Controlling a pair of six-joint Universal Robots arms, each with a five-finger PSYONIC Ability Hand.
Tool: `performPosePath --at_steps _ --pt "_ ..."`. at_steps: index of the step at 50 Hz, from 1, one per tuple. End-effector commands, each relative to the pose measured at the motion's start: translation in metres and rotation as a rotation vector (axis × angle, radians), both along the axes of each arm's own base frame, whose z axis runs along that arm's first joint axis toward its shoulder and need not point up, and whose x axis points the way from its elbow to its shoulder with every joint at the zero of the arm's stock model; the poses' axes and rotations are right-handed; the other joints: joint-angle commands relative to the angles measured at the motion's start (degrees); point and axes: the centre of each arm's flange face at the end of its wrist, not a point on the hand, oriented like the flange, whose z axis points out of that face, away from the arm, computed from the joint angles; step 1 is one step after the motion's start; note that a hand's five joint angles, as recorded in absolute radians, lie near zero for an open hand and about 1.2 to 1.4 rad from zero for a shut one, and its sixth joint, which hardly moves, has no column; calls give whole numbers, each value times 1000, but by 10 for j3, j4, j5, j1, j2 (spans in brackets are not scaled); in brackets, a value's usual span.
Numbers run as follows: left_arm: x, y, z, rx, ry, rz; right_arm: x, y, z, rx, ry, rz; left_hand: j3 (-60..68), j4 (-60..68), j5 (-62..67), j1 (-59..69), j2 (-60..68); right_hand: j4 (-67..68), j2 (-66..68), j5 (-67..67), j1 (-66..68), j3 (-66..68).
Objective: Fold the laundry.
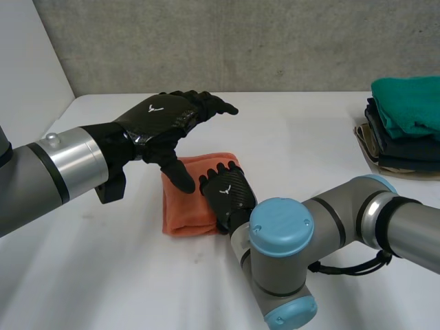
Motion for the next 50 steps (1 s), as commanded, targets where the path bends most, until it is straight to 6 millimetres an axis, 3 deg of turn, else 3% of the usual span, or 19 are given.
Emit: performPosePath --at_steps 1,9,27,31,32,34,39,40,43,47,50 --pt "-1 0 -1 6 4 -4 0 2 -11 28 15 15 -21 -18 -29 -9 -19 -3 -13 17 -10 -1" --pt "-1 -2 -4 20 11 3 6 -6 -26 4 43 12 -21 -18 -29 -9 -19 12 2 32 5 14" --pt "1 -8 -3 7 26 17 23 -21 -19 -85 -13 30 -21 -18 -29 -9 -19 119 110 140 113 121" --pt "2 -9 -3 11 29 22 24 -26 -19 -91 -19 35 -21 -18 -29 -9 -19 331 321 351 324 333" --pt "2 -10 -3 11 30 22 25 -29 -16 -101 -33 31 -21 -18 -29 -9 -19 568 559 588 562 570" --pt "2 -10 -2 9 32 24 27 -34 -9 -118 -58 25 -21 -18 -29 -9 -19 599 590 620 593 601" --pt "5 -13 4 -10 42 35 32 -58 35 -231 -186 -6 -21 -18 -29 -9 -19 599 590 620 593 601" --pt "5 -14 10 -27 49 40 32 -68 55 -272 -228 -22 -21 -18 -29 -9 -19 599 590 620 593 601" --pt "9 -18 24 -68 70 65 28 -85 85 -335 -279 -51 -21 -18 -29 -9 -19 599 590 620 593 601" --pt "15 -24 45 -121 119 115 7 -123 145 -464 -366 -133 -21 -18 -29 -9 -19 599 590 620 593 601" --pt "18 -27 57 -140 157 145 -14 -146 174 -530 -402 -195 -21 -18 -29 -9 -19 599 590 620 593 601"
